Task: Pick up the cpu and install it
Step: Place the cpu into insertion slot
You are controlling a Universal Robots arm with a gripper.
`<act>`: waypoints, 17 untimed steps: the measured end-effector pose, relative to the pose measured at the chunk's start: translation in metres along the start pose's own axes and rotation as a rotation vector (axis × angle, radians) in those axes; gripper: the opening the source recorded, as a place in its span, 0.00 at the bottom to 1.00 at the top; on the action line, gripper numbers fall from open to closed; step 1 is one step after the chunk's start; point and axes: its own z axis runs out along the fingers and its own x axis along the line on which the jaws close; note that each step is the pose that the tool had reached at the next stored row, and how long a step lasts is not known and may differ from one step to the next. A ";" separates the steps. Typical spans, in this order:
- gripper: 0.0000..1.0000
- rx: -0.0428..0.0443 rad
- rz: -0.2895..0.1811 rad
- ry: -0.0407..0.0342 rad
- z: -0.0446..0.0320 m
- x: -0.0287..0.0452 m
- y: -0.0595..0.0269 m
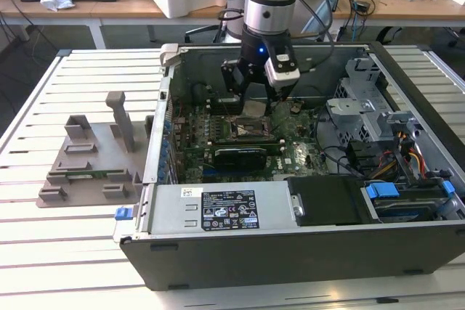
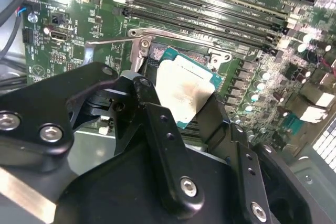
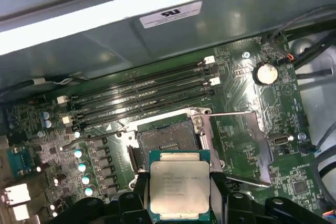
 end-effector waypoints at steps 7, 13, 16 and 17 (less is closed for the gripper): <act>0.55 -0.0011 0.093 0.0026 0.0000 0.0000 0.0000; 0.55 -0.0022 0.201 0.0056 0.0000 0.0000 0.0000; 0.55 -0.0026 0.243 0.0068 0.0000 0.0000 0.0000; 0.55 -0.0027 0.258 0.0071 0.0000 0.0000 0.0000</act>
